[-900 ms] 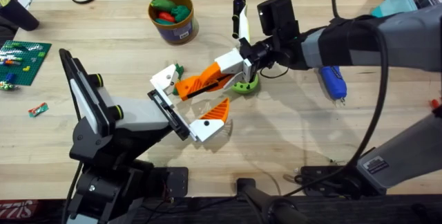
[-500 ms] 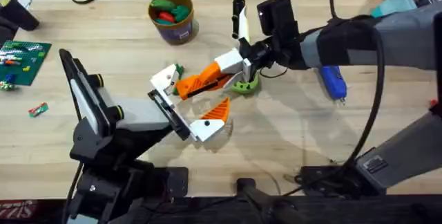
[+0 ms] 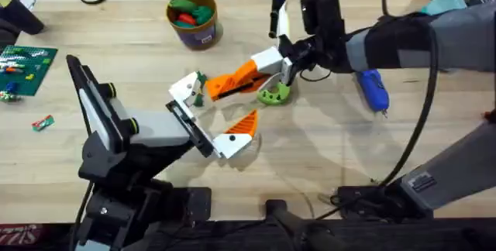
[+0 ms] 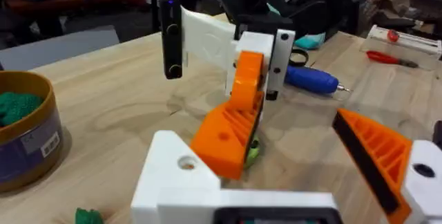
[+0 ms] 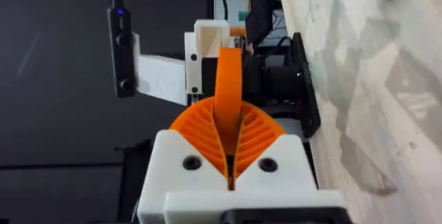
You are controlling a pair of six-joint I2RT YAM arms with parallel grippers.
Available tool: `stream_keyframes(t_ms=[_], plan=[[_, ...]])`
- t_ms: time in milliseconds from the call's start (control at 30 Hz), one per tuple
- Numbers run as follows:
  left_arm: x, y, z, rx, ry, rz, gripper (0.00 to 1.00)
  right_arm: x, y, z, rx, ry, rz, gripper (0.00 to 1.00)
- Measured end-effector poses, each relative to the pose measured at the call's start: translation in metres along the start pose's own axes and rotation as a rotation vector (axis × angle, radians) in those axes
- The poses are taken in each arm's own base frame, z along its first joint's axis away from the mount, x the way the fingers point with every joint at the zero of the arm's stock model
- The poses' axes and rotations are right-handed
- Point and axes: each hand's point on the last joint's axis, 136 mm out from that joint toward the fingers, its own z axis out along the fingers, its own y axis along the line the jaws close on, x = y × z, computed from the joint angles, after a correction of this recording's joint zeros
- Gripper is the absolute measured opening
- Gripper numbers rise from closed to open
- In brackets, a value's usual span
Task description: Pick up the gripper from the table and insert it into the empty holder that is missing its gripper. Then pick up a screw, insert it into the mounting hole, and use the screwdriver to tighten it. Finally, clean up the table by picking up the vegetable and placing it into the bucket.
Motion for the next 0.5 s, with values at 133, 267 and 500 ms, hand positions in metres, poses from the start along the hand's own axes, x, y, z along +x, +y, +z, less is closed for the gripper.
stream_keyframes(t_ms=[133, 267, 500], plan=[[0.000, 0.000, 0.000, 0.000, 0.000, 0.000, 0.986, -0.002, 0.000, -0.005, -0.001, -0.013, 0.009, 0.009], [0.000, 0.000, 0.000, 0.000, 0.000, 0.000, 0.986, 0.001, 0.000, 0.002, -0.001, 0.008, 0.012, 0.007], [0.000, 0.000, 0.000, 0.002, 0.000, 0.000, 0.986, 0.006, 0.007, 0.019, -0.002, 0.057, -0.015, 0.007]])
